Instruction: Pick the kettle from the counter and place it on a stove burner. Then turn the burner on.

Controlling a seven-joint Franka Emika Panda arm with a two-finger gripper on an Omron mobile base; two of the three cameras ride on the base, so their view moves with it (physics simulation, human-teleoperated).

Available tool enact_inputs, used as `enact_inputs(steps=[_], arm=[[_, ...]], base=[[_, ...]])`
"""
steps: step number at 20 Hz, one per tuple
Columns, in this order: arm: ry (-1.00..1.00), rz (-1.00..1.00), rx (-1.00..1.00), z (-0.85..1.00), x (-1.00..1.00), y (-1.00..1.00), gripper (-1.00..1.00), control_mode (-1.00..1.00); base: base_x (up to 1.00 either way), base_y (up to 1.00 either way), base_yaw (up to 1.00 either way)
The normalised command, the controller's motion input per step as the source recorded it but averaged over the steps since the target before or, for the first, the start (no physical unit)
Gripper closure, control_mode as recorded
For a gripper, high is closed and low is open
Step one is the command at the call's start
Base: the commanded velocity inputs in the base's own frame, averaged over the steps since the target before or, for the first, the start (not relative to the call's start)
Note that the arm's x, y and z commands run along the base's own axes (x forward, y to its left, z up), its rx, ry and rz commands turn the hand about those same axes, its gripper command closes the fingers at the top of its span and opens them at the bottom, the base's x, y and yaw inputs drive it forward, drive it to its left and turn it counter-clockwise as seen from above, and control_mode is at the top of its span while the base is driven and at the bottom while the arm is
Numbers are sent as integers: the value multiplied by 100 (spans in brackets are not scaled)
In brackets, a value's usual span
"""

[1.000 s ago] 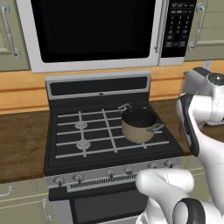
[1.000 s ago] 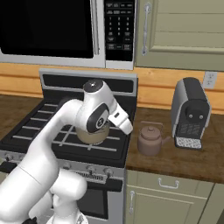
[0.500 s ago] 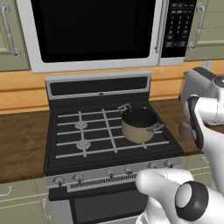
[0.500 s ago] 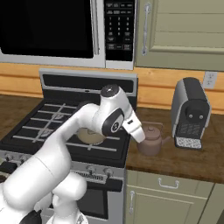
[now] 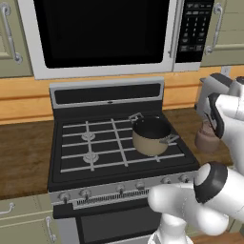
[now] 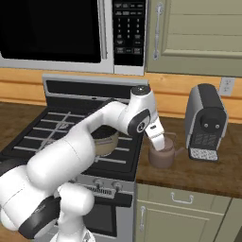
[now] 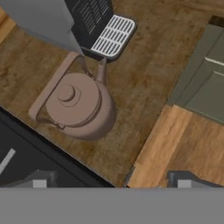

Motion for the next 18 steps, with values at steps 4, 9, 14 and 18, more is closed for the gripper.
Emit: enact_inputs(steps=[4,9,14,18], arm=[[0,0,5,-3,25,0,-100,-100],[0,0,4,-5,22,0,-100,-100],[0,0,2,-10,29,0,-100,-100],[0,0,1,-12,34,0,-100,-100]], base=[[0,0,0],[0,0,0],[0,0,0],[0,0,0]])
